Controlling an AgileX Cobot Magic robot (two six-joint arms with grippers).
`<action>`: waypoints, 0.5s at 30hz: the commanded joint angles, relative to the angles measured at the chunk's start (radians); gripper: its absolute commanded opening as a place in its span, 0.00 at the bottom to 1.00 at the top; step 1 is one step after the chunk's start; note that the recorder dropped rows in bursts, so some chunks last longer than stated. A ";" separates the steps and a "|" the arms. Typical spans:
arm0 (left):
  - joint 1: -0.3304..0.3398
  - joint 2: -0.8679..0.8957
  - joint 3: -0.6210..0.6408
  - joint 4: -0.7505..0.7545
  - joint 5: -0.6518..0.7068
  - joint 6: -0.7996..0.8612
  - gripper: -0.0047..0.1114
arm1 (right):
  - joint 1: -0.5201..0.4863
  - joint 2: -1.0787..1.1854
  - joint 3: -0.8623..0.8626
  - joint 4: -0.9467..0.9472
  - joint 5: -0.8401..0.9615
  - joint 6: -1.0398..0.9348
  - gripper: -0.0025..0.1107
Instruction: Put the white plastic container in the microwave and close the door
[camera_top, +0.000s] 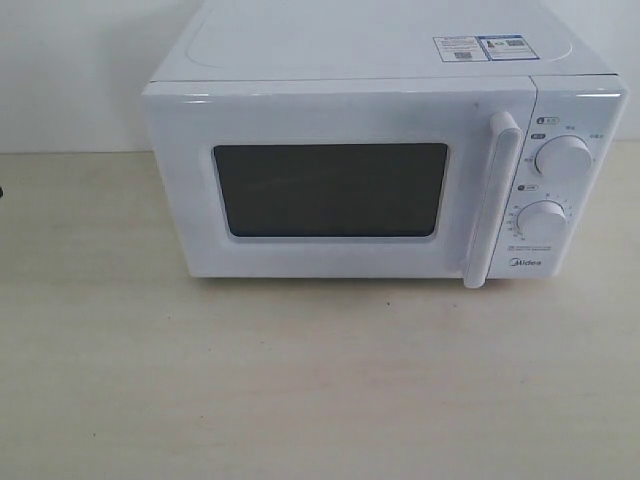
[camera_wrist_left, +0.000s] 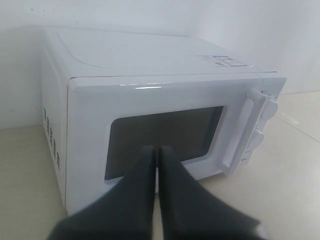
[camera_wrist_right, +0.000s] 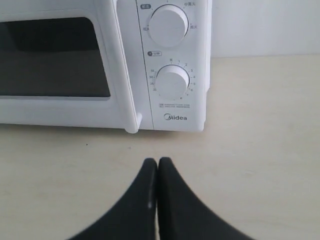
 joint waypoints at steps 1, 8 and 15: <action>-0.007 -0.008 0.003 0.001 -0.008 0.004 0.08 | -0.006 -0.006 0.003 -0.059 0.001 0.041 0.02; -0.007 -0.008 0.003 0.001 -0.008 0.004 0.08 | -0.006 -0.006 0.003 -0.257 0.001 0.252 0.02; -0.007 -0.008 0.003 0.001 -0.008 0.004 0.08 | -0.006 -0.006 0.003 -0.278 -0.005 0.253 0.02</action>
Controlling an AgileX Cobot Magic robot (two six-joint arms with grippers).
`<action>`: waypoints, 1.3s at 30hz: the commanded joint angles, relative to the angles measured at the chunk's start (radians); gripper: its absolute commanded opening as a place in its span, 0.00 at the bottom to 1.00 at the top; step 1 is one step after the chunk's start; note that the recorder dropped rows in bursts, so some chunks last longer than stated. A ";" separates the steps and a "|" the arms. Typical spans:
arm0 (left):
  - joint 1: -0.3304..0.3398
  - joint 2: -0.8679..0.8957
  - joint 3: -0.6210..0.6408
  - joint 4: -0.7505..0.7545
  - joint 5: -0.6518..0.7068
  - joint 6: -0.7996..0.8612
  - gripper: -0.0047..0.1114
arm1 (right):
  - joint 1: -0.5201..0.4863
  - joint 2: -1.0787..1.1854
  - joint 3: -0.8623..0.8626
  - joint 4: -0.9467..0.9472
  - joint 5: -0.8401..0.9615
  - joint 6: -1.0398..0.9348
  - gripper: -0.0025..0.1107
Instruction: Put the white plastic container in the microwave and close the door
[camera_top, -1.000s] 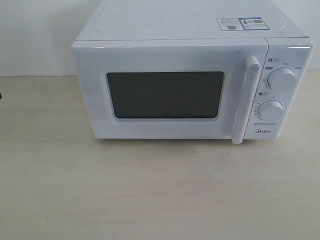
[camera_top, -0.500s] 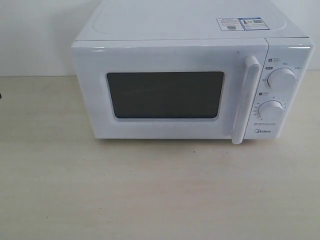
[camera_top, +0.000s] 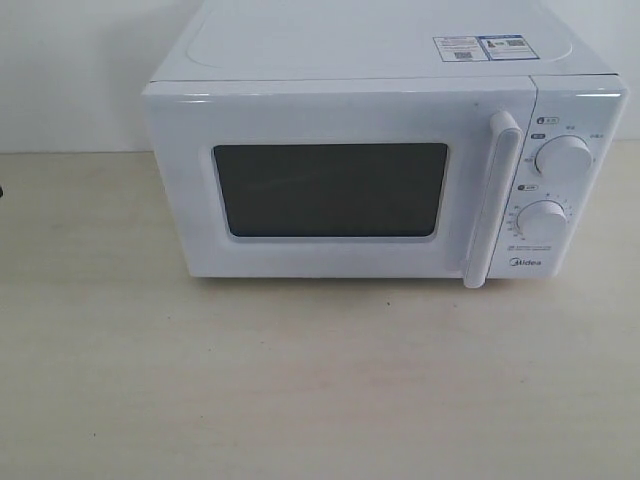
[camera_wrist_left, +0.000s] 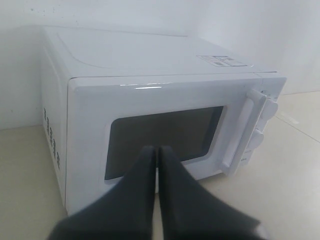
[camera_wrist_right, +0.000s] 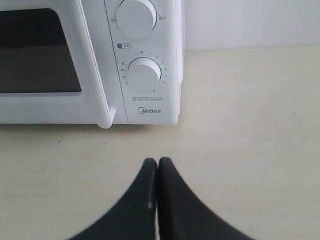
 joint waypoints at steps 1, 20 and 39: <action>-0.007 -0.008 0.003 0.001 -0.008 0.004 0.08 | -0.006 -0.006 0.000 -0.016 -0.007 0.009 0.02; -0.007 -0.008 0.003 0.001 -0.004 0.004 0.08 | -0.006 -0.006 0.000 -0.018 -0.007 0.057 0.02; -0.007 -0.008 0.003 0.001 -0.007 0.004 0.08 | -0.006 -0.006 0.000 -0.016 -0.023 0.057 0.02</action>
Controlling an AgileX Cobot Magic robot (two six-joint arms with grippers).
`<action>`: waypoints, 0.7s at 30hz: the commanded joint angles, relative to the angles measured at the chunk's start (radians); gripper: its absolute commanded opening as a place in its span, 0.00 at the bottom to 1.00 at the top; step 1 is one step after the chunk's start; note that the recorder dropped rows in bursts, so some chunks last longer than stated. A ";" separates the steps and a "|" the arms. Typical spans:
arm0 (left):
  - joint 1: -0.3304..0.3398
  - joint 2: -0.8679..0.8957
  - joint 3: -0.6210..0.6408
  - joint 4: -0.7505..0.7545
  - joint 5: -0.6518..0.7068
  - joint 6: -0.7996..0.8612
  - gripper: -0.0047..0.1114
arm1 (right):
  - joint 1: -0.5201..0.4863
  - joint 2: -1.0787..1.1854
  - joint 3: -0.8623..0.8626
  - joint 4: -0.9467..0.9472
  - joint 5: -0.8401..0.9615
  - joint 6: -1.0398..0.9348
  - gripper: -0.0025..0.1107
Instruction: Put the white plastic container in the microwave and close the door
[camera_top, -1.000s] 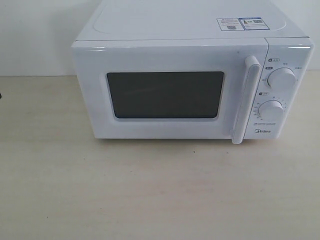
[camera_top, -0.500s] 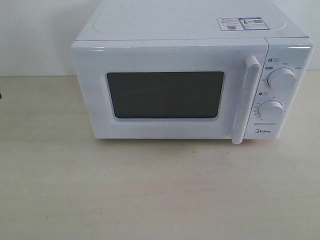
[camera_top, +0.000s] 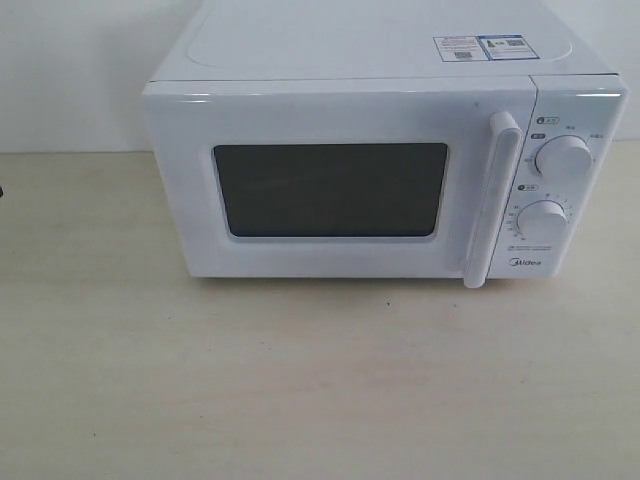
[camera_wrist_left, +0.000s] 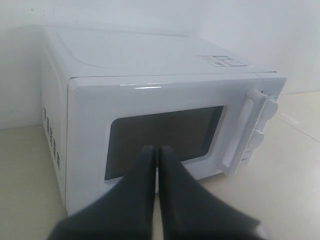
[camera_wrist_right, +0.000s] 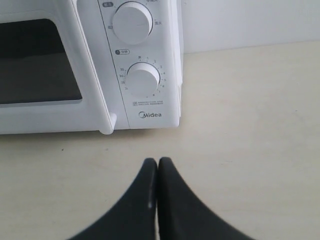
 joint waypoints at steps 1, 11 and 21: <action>-0.007 -0.019 0.003 0.001 0.001 0.004 0.08 | -0.006 -0.005 0.000 -0.006 -0.012 0.000 0.02; 0.166 -0.290 0.031 0.054 0.001 0.006 0.08 | -0.006 -0.005 0.000 -0.006 -0.012 0.001 0.02; 0.452 -0.539 0.212 0.041 -0.016 -0.060 0.08 | -0.006 -0.005 0.000 -0.006 -0.015 0.003 0.02</action>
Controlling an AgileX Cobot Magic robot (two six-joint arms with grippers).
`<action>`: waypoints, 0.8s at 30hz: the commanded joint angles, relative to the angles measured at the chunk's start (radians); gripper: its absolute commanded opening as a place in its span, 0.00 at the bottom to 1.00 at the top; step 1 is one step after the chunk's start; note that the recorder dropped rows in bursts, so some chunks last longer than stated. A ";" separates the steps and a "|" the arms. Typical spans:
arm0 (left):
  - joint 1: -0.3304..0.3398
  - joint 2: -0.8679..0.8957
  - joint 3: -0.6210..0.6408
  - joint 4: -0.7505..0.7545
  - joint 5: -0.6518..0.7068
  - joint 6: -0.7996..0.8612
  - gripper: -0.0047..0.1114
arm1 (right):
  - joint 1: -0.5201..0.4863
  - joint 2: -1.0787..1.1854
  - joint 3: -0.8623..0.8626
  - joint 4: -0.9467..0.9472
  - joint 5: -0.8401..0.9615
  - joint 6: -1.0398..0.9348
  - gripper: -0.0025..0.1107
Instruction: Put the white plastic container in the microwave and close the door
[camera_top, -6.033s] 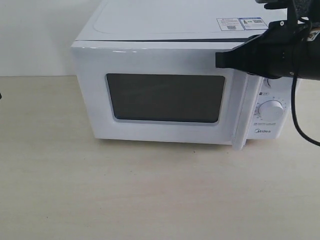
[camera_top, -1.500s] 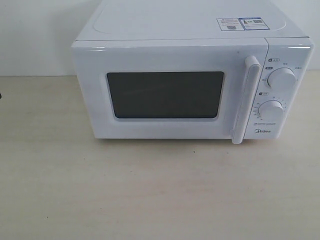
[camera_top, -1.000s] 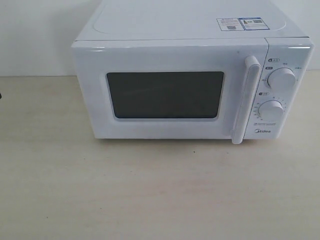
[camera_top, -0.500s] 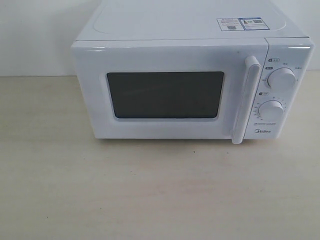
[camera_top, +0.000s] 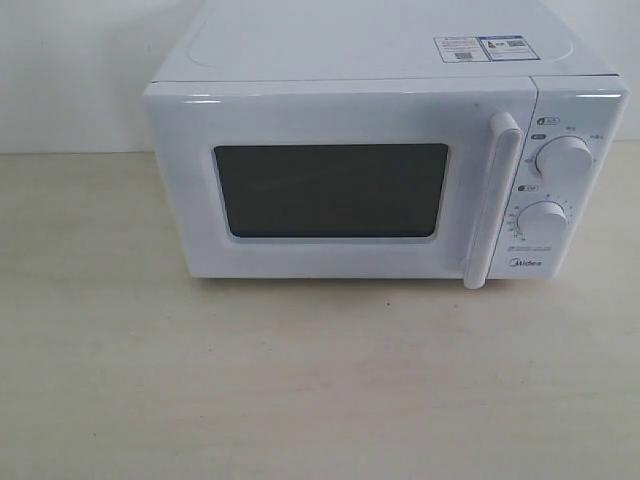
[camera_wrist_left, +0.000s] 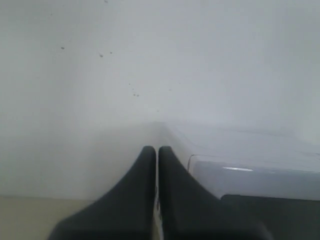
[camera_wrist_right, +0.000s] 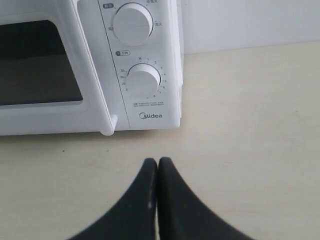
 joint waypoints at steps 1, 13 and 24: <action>0.059 -0.002 0.044 0.001 -0.015 -0.027 0.08 | -0.006 -0.005 0.000 -0.006 -0.011 0.001 0.02; 0.059 0.011 0.051 0.093 -0.016 -0.010 0.08 | -0.006 -0.005 0.000 -0.006 -0.011 0.006 0.02; 0.059 0.007 0.184 0.210 0.047 -0.361 0.08 | -0.006 -0.005 0.000 -0.006 -0.011 0.008 0.02</action>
